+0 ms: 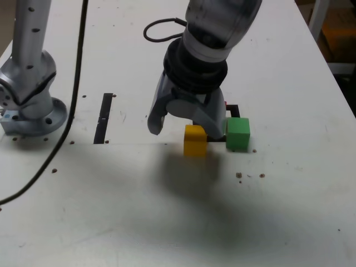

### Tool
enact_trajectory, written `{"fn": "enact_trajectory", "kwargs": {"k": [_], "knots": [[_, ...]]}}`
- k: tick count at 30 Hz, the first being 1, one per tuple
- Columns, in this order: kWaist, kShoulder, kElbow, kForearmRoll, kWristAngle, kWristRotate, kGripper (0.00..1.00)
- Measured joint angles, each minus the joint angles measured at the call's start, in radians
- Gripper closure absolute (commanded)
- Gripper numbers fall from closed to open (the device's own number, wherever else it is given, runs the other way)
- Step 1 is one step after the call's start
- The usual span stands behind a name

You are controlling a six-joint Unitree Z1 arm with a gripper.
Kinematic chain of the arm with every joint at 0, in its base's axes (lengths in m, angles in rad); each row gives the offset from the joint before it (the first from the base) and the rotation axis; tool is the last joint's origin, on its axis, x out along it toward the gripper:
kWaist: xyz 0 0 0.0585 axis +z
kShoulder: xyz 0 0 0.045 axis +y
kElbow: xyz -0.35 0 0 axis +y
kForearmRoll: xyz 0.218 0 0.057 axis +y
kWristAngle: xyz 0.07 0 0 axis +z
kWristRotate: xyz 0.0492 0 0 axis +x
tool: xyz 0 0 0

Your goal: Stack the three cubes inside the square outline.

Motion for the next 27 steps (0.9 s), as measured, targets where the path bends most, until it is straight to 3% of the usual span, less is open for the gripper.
{"fn": "enact_trajectory", "kwargs": {"k": [8,16,27], "knots": [[-0.014,0.041,0.003,-0.011,0.012,0.006,0.05],[-0.027,0.050,0.018,-0.044,0.034,0.010,0.03],[-0.029,0.050,0.022,-0.050,0.037,0.015,0.17]]}}
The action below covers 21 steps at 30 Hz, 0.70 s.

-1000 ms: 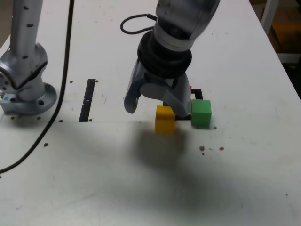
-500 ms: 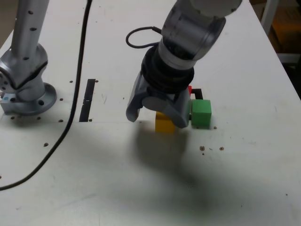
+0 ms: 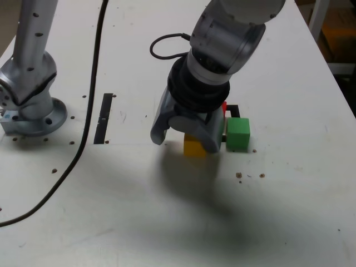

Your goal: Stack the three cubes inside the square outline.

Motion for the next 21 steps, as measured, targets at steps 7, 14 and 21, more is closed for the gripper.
{"fn": "enact_trajectory", "kwargs": {"k": [7,14,21], "knots": [[0.002,0.005,0.001,-0.021,-0.014,0.035,0.20],[0.007,0.019,0.001,-0.069,-0.014,0.042,0.22],[0.008,0.034,-0.011,-0.044,-0.009,0.034,0.31]]}}
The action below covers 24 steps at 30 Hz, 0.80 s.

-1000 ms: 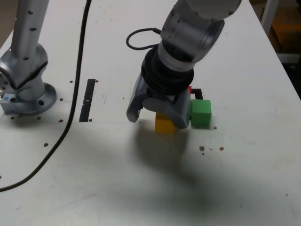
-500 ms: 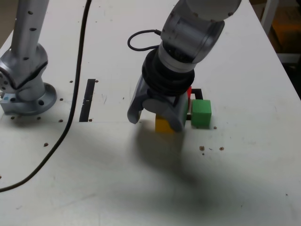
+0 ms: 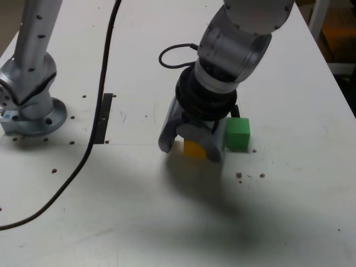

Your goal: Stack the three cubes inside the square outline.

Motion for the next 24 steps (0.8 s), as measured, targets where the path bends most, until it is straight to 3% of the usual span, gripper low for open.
{"fn": "enact_trajectory", "kwargs": {"k": [4,9,19,24], "knots": [[0.000,0.005,-0.010,0.017,0.009,-0.010,0.47],[0.000,0.006,-0.013,0.017,0.017,-0.012,0.59],[0.000,0.006,-0.013,0.018,0.016,-0.022,0.60],[0.000,0.006,-0.013,0.019,0.016,-0.028,0.67]]}}
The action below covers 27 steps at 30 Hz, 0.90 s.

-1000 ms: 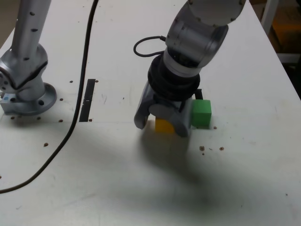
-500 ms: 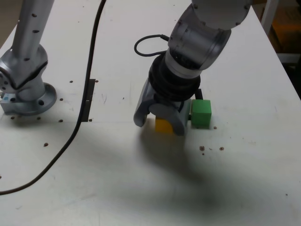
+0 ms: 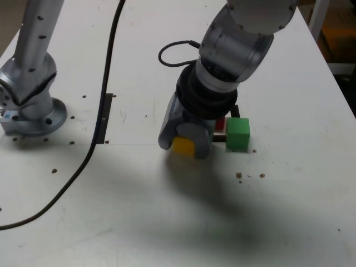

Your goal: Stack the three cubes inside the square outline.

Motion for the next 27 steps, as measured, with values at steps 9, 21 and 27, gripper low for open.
{"fn": "enact_trajectory", "kwargs": {"k": [9,21,27], "knots": [[0.000,-0.017,-0.021,0.083,0.006,-0.049,0.72],[0.031,-0.094,-0.084,0.185,0.041,-0.035,0.72],[0.072,-0.101,-0.121,0.188,0.060,0.011,0.72]]}}
